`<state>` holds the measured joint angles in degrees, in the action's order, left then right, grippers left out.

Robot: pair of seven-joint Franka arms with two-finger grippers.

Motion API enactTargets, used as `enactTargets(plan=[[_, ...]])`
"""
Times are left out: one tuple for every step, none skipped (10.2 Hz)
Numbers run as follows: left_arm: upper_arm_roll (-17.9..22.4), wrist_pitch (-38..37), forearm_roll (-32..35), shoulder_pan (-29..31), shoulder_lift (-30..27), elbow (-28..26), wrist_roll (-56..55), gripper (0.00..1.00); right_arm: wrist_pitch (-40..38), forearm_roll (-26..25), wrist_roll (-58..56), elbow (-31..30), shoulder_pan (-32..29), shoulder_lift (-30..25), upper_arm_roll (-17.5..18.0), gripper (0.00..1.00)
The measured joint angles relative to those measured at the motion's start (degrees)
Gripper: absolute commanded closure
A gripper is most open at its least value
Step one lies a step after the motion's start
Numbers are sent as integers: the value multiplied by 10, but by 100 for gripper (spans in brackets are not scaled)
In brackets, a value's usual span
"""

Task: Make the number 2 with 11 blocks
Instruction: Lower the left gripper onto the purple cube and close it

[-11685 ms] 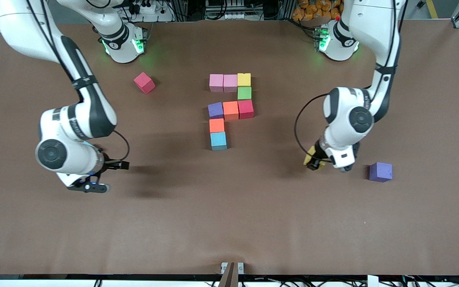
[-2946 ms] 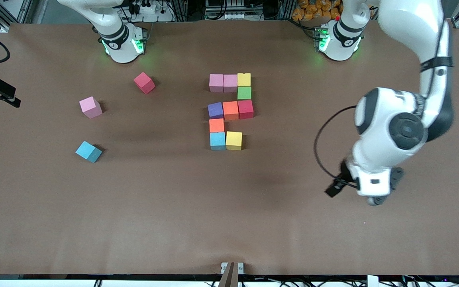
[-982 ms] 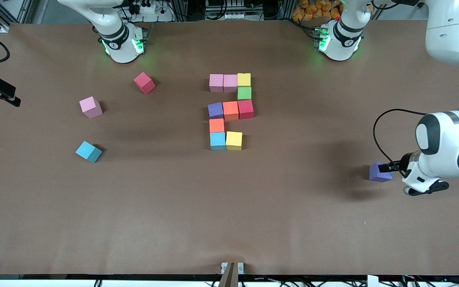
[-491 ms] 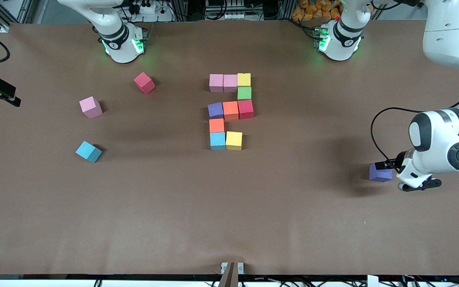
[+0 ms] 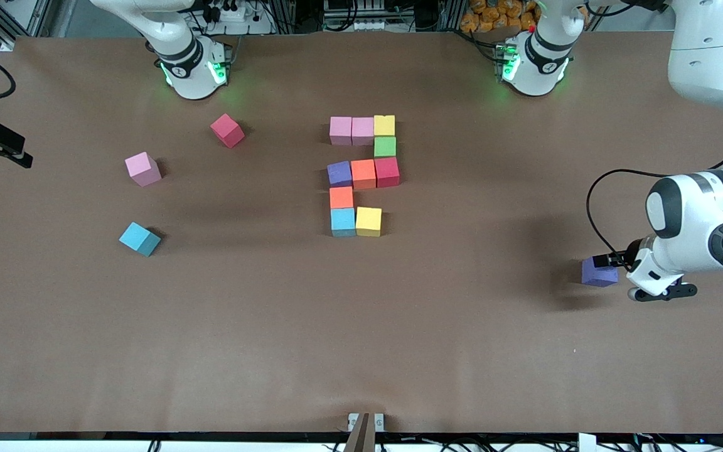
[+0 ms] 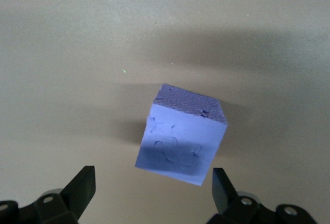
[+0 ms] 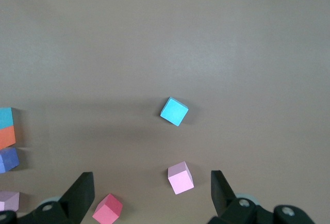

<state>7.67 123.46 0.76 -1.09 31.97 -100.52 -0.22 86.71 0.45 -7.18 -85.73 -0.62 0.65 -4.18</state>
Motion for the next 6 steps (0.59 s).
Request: enactTargets(plan=[[-1, 5, 0, -2, 3, 0, 3, 0, 0, 0, 0, 0, 0, 0, 0, 0], [-2, 15, 0, -3, 8, -1, 5, 0, 0, 0, 0, 0, 0, 0, 0, 0], [-3, 25, 0, -3, 17, -1, 6, 0, 0, 0, 0, 0, 0, 0, 0, 0], [-3, 30, 0, -3, 24, -1, 7, 0, 0, 0, 0, 0, 0, 0, 0, 0], [-3, 34, 0, -3, 30, -1, 8, 0, 0, 0, 0, 0, -1, 0, 0, 0], [-3, 37, 0, -3, 32, -1, 8, 0, 0, 0, 0, 0, -1, 0, -1, 0]])
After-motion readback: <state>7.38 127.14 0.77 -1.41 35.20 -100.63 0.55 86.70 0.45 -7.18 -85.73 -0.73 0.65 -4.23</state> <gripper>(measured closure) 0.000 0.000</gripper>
